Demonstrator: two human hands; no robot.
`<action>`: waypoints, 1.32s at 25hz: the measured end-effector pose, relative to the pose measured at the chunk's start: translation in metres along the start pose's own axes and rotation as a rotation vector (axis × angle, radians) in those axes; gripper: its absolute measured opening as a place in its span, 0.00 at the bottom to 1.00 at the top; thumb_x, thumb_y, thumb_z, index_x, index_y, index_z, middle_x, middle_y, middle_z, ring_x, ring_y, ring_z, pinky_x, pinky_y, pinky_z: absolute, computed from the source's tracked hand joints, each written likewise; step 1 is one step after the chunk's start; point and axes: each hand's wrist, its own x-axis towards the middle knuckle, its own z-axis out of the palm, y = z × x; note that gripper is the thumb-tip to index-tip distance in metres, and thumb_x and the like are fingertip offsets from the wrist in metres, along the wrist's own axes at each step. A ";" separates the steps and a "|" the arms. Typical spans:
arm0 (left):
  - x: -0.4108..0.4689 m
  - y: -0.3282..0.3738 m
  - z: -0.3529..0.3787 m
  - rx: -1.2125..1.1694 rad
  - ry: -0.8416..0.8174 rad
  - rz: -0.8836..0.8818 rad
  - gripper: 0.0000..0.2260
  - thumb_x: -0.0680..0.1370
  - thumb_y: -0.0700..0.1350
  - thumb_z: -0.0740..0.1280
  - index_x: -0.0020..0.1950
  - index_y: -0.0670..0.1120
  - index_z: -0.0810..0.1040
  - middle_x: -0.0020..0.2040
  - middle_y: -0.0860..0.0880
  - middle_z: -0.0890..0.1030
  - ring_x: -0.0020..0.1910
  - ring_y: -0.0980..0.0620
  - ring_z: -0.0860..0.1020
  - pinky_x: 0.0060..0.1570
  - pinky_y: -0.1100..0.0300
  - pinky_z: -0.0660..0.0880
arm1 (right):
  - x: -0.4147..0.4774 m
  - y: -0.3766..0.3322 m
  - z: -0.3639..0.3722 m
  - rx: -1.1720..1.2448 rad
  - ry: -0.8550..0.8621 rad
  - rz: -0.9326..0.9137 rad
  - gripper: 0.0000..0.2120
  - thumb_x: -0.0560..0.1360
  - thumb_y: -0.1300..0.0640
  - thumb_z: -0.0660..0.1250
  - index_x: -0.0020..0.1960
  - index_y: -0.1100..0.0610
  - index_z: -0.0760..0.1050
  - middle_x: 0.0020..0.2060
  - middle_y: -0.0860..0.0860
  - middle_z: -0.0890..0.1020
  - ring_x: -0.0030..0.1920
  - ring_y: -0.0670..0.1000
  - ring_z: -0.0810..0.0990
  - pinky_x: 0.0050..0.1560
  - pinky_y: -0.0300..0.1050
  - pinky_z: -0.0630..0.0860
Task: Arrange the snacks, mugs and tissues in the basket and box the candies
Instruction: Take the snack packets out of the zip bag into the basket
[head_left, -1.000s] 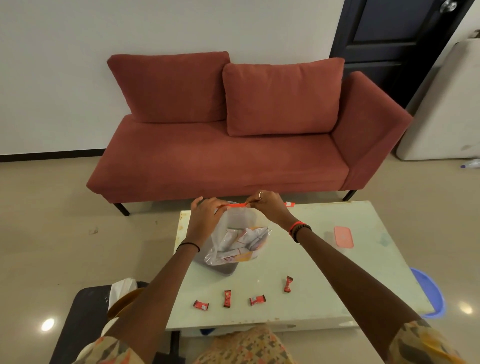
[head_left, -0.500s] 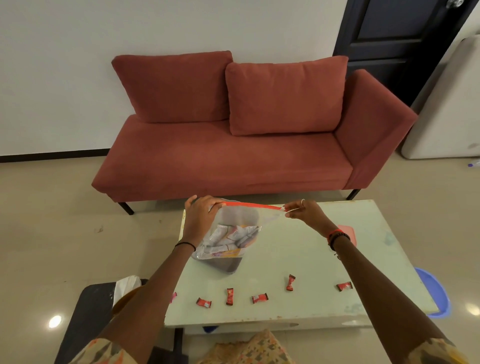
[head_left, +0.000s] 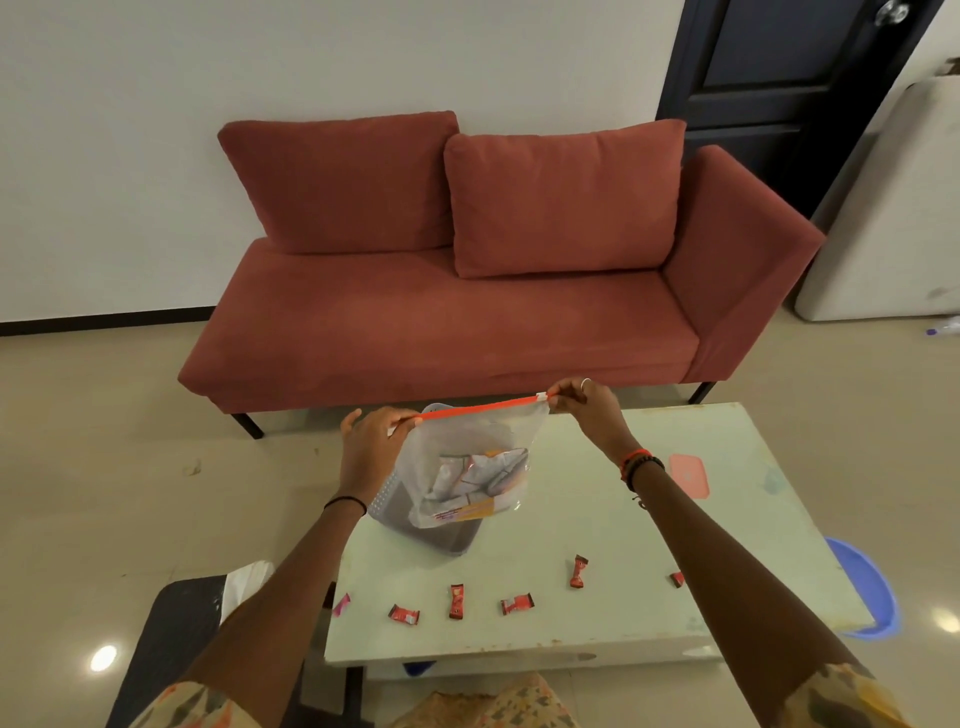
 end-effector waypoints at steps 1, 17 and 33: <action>-0.003 -0.003 0.001 0.002 -0.018 -0.013 0.06 0.77 0.51 0.63 0.47 0.56 0.81 0.46 0.56 0.84 0.46 0.56 0.79 0.66 0.52 0.56 | 0.001 -0.004 0.003 -0.015 0.007 -0.017 0.04 0.73 0.67 0.68 0.47 0.64 0.80 0.42 0.54 0.83 0.40 0.45 0.81 0.40 0.23 0.74; 0.023 0.120 0.043 -0.303 -0.144 0.185 0.13 0.73 0.59 0.66 0.52 0.53 0.79 0.48 0.55 0.83 0.47 0.58 0.80 0.64 0.49 0.68 | 0.008 -0.034 0.011 -0.222 -0.003 -0.136 0.11 0.75 0.71 0.59 0.46 0.63 0.80 0.39 0.49 0.82 0.36 0.34 0.77 0.38 0.18 0.70; 0.025 0.100 0.045 -0.057 -0.095 0.108 0.06 0.74 0.53 0.63 0.43 0.51 0.73 0.39 0.54 0.78 0.41 0.55 0.76 0.67 0.46 0.56 | 0.014 -0.038 0.015 -0.242 0.017 -0.182 0.10 0.75 0.71 0.61 0.47 0.64 0.80 0.40 0.55 0.83 0.43 0.47 0.79 0.42 0.21 0.71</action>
